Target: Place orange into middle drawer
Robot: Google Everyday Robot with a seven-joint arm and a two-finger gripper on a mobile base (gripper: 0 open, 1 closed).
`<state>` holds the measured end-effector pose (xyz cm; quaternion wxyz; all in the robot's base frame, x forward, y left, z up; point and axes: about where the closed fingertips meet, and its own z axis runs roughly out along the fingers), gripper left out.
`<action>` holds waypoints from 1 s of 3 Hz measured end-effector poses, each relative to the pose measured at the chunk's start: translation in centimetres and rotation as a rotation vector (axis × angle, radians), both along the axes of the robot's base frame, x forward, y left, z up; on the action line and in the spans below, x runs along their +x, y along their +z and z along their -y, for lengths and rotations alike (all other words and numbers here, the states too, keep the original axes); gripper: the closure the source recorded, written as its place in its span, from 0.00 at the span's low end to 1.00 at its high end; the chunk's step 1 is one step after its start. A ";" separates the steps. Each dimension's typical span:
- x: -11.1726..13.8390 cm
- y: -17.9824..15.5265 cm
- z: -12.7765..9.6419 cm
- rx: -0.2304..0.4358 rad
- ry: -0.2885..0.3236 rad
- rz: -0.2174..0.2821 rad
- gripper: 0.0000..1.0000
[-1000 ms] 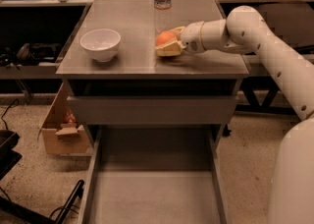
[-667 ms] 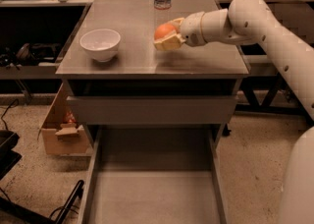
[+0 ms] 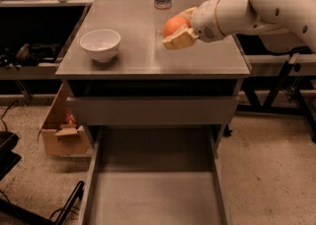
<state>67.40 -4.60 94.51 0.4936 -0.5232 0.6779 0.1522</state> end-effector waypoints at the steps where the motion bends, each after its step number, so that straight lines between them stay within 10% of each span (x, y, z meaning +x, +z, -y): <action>1: -6.3 -2.0 3.7 -0.142 -0.041 -0.044 1.00; 3: -14.4 -12.0 9.8 -0.179 -0.227 -0.197 1.00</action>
Offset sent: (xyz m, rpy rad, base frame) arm -0.1650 -0.1286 -0.1394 -0.2704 0.2473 -0.2413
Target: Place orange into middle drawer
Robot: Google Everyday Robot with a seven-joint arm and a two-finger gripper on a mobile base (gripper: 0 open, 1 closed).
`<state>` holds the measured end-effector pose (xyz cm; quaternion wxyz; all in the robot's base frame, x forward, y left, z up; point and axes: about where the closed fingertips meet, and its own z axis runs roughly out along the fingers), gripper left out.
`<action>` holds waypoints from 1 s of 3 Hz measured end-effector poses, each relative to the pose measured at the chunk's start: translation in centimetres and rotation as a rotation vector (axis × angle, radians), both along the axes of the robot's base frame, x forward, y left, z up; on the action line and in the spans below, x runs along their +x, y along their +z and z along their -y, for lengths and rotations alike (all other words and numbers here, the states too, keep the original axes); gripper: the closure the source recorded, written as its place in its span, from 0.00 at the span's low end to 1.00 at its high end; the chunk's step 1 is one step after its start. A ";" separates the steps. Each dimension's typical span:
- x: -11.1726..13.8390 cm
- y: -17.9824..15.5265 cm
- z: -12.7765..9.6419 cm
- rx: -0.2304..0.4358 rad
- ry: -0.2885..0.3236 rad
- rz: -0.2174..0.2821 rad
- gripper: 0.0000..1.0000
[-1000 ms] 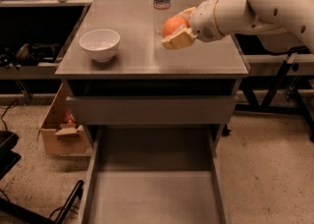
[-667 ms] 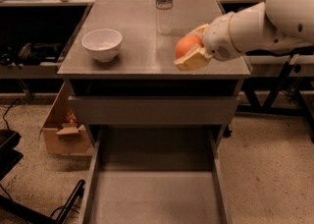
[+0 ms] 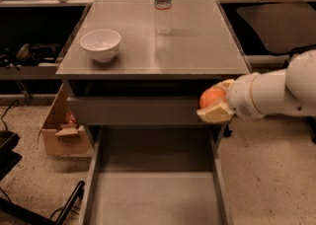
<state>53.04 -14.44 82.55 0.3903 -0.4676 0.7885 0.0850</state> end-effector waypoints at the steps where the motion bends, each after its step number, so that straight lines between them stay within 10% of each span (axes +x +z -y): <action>1: -1.9 -3.9 0.4 -0.016 -0.014 -0.051 1.00; 3: -2.2 -5.5 -2.6 -0.026 0.031 -0.071 1.00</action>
Offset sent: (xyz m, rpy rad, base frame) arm -0.0176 -0.0062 -0.0371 -0.0136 0.0442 -0.0212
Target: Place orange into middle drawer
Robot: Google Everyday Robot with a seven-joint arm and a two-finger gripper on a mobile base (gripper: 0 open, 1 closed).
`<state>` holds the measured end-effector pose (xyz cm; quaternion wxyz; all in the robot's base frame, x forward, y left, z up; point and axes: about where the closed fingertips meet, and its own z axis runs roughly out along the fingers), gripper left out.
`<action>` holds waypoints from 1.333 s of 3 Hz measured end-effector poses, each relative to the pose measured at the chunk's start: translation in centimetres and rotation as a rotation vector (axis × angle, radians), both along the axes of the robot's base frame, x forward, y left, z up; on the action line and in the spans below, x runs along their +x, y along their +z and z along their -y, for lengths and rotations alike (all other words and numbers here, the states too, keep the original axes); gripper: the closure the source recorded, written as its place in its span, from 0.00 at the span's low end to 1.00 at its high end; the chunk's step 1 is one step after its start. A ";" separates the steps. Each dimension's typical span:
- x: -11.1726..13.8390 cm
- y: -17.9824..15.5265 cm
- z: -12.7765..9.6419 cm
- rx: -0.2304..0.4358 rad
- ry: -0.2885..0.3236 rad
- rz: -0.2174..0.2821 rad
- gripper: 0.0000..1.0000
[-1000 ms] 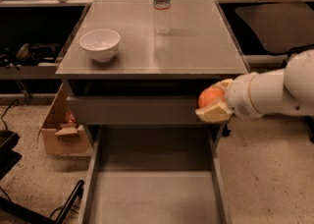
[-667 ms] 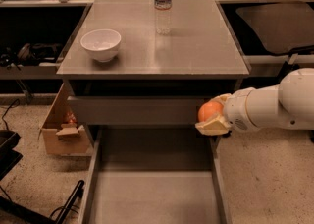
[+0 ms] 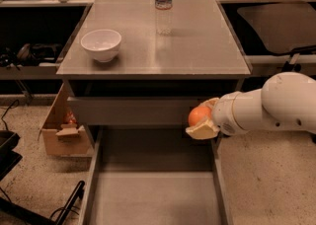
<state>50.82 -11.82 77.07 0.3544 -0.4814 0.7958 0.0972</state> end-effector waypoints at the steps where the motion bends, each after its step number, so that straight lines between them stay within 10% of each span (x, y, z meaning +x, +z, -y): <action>1: -1.3 -5.2 -4.7 0.043 0.025 -0.079 1.00; 4: -5.5 -26.7 -18.6 0.171 0.101 -0.376 1.00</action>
Offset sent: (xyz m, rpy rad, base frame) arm -0.0637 0.1640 -0.2431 0.1368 0.3766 0.0827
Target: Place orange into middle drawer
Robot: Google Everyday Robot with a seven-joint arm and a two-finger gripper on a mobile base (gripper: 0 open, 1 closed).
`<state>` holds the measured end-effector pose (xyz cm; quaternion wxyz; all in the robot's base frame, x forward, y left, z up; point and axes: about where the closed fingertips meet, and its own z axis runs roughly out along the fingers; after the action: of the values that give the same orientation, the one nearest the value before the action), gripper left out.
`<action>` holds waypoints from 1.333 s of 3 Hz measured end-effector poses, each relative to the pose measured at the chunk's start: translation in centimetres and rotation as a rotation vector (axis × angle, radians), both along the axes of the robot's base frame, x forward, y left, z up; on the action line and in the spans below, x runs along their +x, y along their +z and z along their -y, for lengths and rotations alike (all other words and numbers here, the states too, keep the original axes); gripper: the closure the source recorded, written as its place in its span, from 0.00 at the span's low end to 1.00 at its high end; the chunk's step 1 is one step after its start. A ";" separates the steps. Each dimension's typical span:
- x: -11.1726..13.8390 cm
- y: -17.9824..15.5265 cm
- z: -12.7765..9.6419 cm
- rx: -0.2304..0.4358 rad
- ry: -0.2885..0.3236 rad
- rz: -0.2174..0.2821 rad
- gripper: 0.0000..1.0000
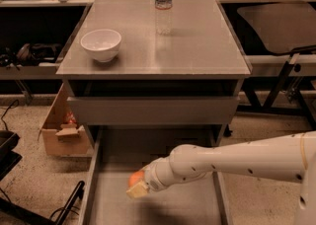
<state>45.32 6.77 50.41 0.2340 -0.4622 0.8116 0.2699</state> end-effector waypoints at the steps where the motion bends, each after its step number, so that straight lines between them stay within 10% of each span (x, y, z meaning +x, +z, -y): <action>1: 0.1 -4.5 -3.5 0.062 0.019 -0.058 1.00; 3: -0.4 -11.1 -7.8 0.180 0.031 -0.196 1.00; 4: -0.7 -11.8 -8.0 0.186 0.028 -0.212 0.82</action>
Offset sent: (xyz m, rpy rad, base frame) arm 0.0043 0.0896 -0.1353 0.2095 0.2224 0.0317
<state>44.65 14.73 38.64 0.1849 -0.4185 0.7968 0.3947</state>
